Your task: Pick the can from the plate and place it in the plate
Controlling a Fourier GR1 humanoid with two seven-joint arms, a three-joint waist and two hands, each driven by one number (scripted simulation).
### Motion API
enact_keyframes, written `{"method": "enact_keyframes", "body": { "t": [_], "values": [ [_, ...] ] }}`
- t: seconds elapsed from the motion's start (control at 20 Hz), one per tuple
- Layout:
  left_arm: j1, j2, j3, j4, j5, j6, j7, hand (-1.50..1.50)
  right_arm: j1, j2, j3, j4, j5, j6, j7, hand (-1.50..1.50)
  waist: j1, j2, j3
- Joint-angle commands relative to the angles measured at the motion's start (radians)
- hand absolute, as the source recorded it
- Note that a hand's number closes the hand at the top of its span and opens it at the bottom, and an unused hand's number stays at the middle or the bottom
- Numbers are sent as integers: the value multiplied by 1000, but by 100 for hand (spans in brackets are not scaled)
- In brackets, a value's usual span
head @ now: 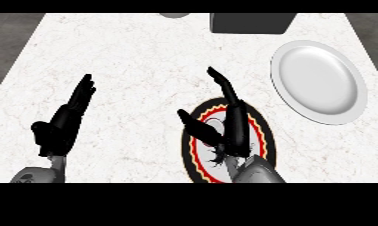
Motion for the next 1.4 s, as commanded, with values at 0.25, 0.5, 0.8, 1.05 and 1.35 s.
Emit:
{"method": "enact_keyframes", "body": {
  "t": [0.25,0.5,0.8,1.05,1.35],
  "values": [
    [-24,5,48,103,21,-53,-30,0,97,29,280,22,429,-376,278,-150,-36,-6,1],
    [12,4,53,66,10,-34,-40,0,177,29,169,-25,679,-49,536,-150,-52,-12,-1],
    [38,-4,54,61,14,-43,-60,0,195,-12,185,-143,796,320,821,-150,-47,-11,-2],
    [-24,28,94,76,32,-79,-32,0,155,28,194,-280,790,558,1020,-150,-27,-2,3],
    [-44,-12,82,124,-2,-69,-46,0,150,29,233,-343,826,662,1204,-150,-25,-1,3]
  ]
}}
